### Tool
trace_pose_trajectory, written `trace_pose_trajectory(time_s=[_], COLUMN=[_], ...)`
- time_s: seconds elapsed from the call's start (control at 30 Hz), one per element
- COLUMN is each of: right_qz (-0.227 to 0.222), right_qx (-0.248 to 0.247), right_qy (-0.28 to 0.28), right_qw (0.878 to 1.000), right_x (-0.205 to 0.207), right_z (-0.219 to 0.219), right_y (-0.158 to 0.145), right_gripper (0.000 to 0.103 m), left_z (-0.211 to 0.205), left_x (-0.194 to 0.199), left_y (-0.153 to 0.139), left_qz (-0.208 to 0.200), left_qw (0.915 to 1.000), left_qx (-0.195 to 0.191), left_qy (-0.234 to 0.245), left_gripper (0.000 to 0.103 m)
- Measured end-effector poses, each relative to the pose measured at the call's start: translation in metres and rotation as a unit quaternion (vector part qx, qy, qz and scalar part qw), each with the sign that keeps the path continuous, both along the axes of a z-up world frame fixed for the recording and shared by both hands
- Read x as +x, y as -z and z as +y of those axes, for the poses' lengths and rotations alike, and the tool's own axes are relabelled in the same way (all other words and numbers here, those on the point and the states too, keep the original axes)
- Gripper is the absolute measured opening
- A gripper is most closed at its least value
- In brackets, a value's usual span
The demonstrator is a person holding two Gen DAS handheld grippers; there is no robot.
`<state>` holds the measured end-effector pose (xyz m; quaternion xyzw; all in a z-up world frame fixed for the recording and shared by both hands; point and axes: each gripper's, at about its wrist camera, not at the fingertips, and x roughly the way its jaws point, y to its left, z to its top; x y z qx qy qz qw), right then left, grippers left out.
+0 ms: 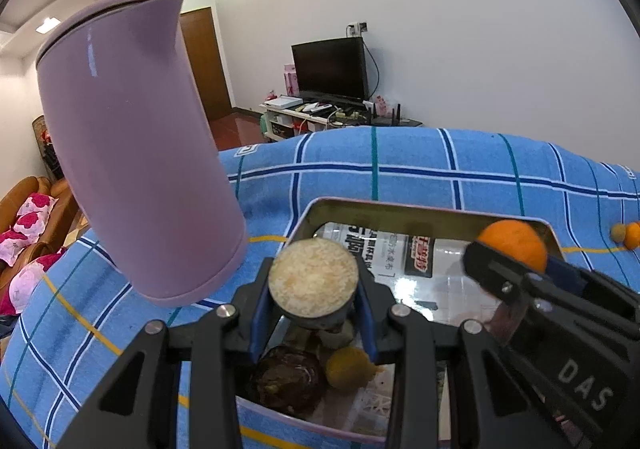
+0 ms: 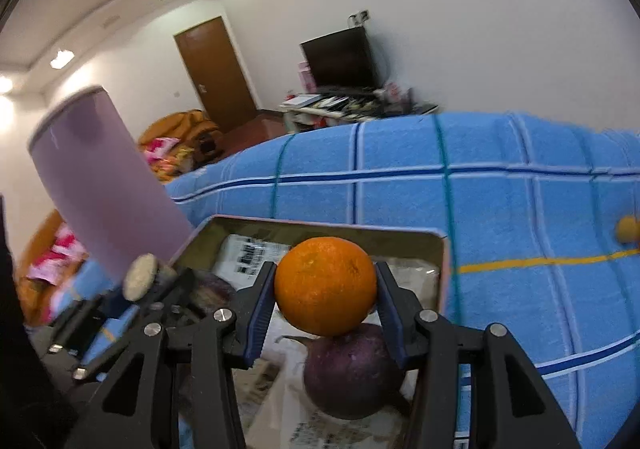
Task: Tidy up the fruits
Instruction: 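Lower the orange and jar into the tin and open both tools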
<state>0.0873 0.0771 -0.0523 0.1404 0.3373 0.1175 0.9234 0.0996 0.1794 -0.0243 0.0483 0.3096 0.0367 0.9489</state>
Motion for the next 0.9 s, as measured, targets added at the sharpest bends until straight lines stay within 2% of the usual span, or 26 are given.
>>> trace_pose_trajectory(time_s=[0.13, 0.27, 0.43, 0.57, 0.6, 0.63, 0.7, 0.83, 0.9], right_qz=[-0.026, -0.060, -0.092, -0.114, -0.116, -0.121, -0.129, -0.139, -0.142], right_qx=[0.029, 0.028, -0.012, -0.043, -0.048, -0.058, -0.067, -0.079, -0.084], right_qy=[-0.024, -0.005, 0.054, 0.078, 0.080, 0.086, 0.094, 0.100, 0.105], right_qw=[0.999, 0.998, 0.994, 0.990, 0.989, 0.987, 0.985, 0.982, 0.981], right_x=[-0.006, -0.020, -0.043, -0.055, -0.056, -0.059, -0.064, -0.071, -0.072], right_z=[0.001, -0.004, -0.021, -0.024, -0.024, -0.023, -0.025, -0.025, -0.026], right_y=[-0.007, -0.016, -0.024, -0.029, -0.030, -0.030, -0.031, -0.032, -0.033], right_gripper=[0.051, 0.051, 0.051, 0.051, 0.055, 0.064, 0.074, 0.074, 0.074], left_z=[-0.002, -0.003, -0.011, -0.014, -0.014, -0.013, -0.013, -0.012, -0.011], left_x=[-0.001, -0.003, -0.007, -0.009, -0.009, -0.009, -0.011, -0.013, -0.014], left_y=[-0.001, -0.002, -0.004, -0.005, -0.005, -0.005, -0.006, -0.008, -0.008], left_qz=[-0.003, -0.005, -0.014, -0.014, -0.013, -0.013, -0.016, -0.025, -0.029], left_qw=[0.9999, 0.9997, 0.9988, 0.9986, 0.9987, 0.9988, 0.9989, 0.9989, 0.9988], left_qx=[-0.005, -0.015, -0.019, -0.021, -0.022, -0.023, -0.023, -0.024, -0.025], left_qy=[0.010, 0.021, 0.042, 0.047, 0.045, 0.042, 0.037, 0.033, 0.030], left_gripper=[0.039, 0.039, 0.039, 0.039, 0.041, 0.041, 0.050, 0.061, 0.073])
